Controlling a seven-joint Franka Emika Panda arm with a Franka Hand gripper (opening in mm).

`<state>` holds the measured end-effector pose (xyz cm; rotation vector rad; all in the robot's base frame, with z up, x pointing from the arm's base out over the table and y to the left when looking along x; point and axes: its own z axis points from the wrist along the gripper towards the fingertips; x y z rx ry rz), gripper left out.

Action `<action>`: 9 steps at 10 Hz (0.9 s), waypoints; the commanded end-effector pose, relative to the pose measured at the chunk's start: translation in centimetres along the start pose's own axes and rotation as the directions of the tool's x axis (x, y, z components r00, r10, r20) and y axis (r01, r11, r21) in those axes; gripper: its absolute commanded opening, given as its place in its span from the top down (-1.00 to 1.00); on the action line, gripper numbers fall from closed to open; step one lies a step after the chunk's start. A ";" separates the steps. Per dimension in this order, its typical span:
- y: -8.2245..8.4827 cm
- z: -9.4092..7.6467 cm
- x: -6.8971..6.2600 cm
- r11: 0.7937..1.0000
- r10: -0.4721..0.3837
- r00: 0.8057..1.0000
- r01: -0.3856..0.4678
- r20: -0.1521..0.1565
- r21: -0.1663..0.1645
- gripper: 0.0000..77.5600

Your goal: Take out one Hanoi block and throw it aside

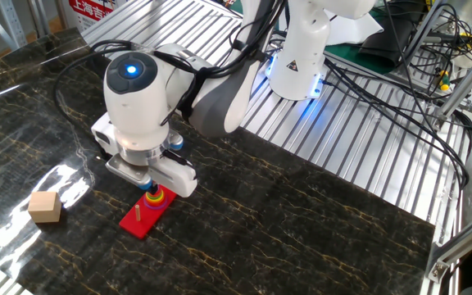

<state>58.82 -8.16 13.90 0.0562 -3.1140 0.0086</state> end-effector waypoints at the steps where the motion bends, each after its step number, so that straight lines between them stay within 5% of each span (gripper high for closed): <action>1: 0.0 -0.1 -0.1 1.000 -0.017 1.000 0.017 0.005 -0.001 1.00; 9: -0.7 1.0 0.6 0.999 -0.032 0.999 0.032 -0.002 0.005 1.00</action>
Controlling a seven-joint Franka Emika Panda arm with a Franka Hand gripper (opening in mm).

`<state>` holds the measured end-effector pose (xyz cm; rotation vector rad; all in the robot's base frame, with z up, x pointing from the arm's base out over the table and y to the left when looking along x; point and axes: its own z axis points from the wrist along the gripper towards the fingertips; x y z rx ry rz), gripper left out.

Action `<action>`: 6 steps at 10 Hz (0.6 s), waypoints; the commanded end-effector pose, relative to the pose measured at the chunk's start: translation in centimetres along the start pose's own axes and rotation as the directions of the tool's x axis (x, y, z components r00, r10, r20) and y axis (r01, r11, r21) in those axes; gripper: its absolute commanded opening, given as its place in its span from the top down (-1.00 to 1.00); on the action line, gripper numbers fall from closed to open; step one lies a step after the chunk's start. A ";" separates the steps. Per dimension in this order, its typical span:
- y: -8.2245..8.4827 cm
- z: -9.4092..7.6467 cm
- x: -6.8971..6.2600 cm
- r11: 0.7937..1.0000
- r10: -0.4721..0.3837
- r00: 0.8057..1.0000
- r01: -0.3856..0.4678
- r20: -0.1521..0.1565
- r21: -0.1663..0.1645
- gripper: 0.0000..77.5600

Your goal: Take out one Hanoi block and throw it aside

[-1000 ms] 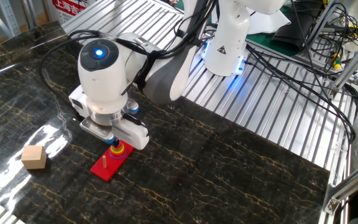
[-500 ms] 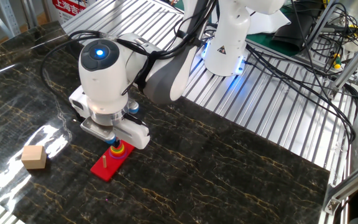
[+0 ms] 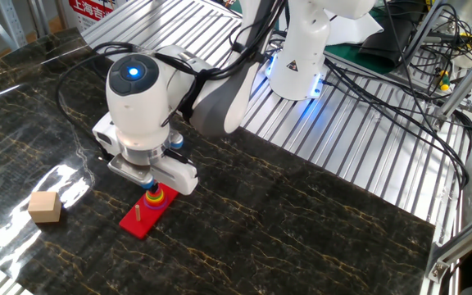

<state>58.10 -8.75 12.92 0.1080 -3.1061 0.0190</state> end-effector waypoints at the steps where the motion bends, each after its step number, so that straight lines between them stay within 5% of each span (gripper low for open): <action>1: -0.1 0.1 -0.1 1.000 0.003 1.000 -0.003 0.004 -0.002 1.00; 6: -0.4 -0.8 -0.4 1.000 0.009 1.000 -0.009 0.005 -0.003 1.00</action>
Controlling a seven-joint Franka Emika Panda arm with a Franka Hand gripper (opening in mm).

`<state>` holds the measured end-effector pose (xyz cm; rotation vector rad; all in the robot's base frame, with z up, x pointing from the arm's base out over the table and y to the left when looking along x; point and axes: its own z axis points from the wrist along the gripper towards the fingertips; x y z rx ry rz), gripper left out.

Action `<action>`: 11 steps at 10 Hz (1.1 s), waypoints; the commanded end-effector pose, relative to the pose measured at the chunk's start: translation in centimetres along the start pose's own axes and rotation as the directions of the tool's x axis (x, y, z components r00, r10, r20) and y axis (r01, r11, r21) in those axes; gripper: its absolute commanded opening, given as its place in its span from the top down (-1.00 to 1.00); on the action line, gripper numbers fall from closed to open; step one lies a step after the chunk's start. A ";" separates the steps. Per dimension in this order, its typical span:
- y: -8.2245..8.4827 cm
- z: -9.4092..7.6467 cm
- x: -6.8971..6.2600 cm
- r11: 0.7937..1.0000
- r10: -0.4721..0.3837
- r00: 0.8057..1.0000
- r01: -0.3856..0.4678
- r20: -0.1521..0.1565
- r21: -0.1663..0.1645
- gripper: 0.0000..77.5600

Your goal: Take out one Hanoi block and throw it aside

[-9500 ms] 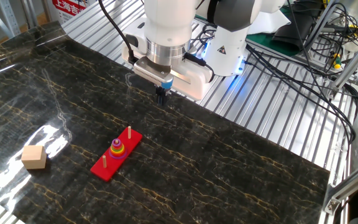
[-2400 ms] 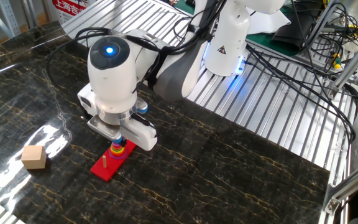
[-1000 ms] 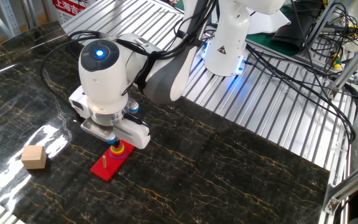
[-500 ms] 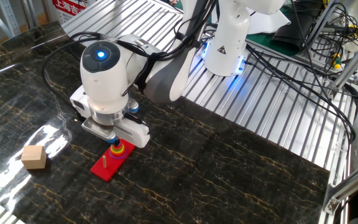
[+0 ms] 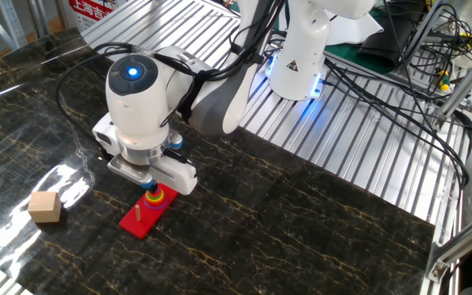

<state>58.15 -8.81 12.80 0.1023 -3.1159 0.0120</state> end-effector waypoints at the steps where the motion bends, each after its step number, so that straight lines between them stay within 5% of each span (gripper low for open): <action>1: -0.4 -0.9 -0.4 1.000 0.008 1.000 -0.008 -0.007 0.001 1.00; 4: -0.3 -0.6 -0.4 1.000 0.025 1.000 -0.025 -0.008 0.005 1.00; 5: -0.3 -0.5 -0.4 1.000 0.023 1.000 -0.023 -0.009 0.006 -1.00; 11: -0.3 -0.5 -0.4 1.000 0.023 1.000 -0.023 -0.009 0.006 -1.00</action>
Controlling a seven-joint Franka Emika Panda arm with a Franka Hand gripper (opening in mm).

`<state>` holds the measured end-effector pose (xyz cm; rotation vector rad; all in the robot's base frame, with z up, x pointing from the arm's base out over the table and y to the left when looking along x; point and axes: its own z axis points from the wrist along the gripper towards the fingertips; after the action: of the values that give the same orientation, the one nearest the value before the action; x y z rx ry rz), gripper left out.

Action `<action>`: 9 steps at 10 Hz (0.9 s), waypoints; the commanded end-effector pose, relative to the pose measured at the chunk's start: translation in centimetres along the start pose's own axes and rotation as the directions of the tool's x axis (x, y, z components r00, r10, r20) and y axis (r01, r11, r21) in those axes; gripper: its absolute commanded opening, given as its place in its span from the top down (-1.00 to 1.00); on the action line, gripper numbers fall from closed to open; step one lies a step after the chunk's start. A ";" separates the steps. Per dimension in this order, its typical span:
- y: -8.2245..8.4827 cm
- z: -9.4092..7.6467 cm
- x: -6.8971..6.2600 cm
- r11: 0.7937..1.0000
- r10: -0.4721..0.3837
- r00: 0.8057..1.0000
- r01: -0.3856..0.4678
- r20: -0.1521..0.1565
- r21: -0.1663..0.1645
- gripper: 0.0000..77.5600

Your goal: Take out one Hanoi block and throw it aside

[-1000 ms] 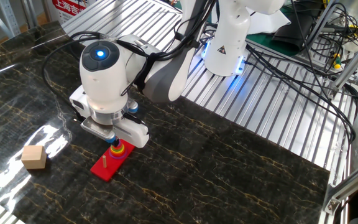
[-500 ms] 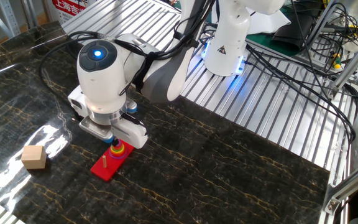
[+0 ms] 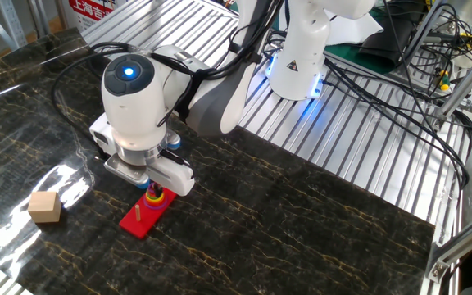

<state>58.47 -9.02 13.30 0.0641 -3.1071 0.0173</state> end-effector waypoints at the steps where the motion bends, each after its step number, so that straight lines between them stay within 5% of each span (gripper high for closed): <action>1: 0.0 0.0 -0.1 1.000 -0.001 1.000 0.001 0.001 0.003 -1.00; 7: 0.0 0.0 -0.1 1.000 -0.001 1.000 0.001 0.001 0.003 -1.00; 8: -0.1 1.9 0.4 1.000 -0.014 1.000 0.014 -0.014 -0.005 -1.00; 9: -0.1 1.9 0.4 1.000 -0.015 1.000 0.015 -0.014 -0.005 -1.00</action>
<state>58.47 -9.02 13.12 0.0681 -3.1035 0.0197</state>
